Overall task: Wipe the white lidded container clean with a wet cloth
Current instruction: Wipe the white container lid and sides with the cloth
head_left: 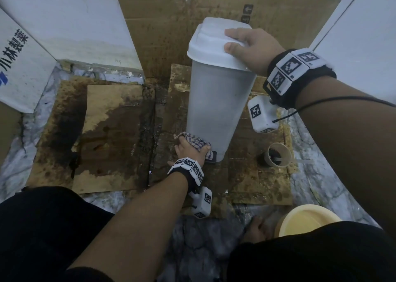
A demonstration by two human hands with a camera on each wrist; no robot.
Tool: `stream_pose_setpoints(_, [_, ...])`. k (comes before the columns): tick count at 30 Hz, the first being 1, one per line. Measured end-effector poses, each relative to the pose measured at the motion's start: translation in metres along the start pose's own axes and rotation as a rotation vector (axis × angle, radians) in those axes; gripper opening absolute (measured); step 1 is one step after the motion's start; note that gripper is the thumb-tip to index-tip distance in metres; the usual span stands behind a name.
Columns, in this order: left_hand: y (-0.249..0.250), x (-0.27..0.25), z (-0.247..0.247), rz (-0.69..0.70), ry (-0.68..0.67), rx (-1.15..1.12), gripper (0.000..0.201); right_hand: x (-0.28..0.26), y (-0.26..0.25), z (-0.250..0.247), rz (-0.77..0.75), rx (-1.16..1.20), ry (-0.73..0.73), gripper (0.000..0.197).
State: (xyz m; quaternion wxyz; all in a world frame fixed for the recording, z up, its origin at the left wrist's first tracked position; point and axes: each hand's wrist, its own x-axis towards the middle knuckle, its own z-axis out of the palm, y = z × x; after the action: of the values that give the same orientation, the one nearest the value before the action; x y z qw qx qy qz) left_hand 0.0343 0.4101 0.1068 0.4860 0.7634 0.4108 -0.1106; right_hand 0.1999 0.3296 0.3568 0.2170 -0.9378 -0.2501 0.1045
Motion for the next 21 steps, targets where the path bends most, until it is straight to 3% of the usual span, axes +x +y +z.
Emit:
stream_pose_setpoints(4, [-0.008, 0.002, 0.005, -0.042, -0.009, -0.077, 0.099, -0.001, 0.003, 0.001, -0.004, 0.008, 0.003, 0.047])
stream_pose_setpoints(11, [-0.022, 0.001, -0.004, -0.109, -0.020, -0.252, 0.063, 0.001, 0.005, 0.003, -0.004, 0.015, 0.010, 0.048])
stream_pose_setpoints(16, [-0.037, -0.011, -0.014, -0.188, -0.019, -0.209, 0.038, 0.005, 0.005, 0.006, 0.086, 0.049, 0.076, 0.045])
stream_pose_setpoints(21, [-0.042, -0.046, -0.019, -0.210, 0.095, -0.323, 0.044, 0.006, 0.002, 0.008, 0.071, 0.120, 0.126, 0.040])
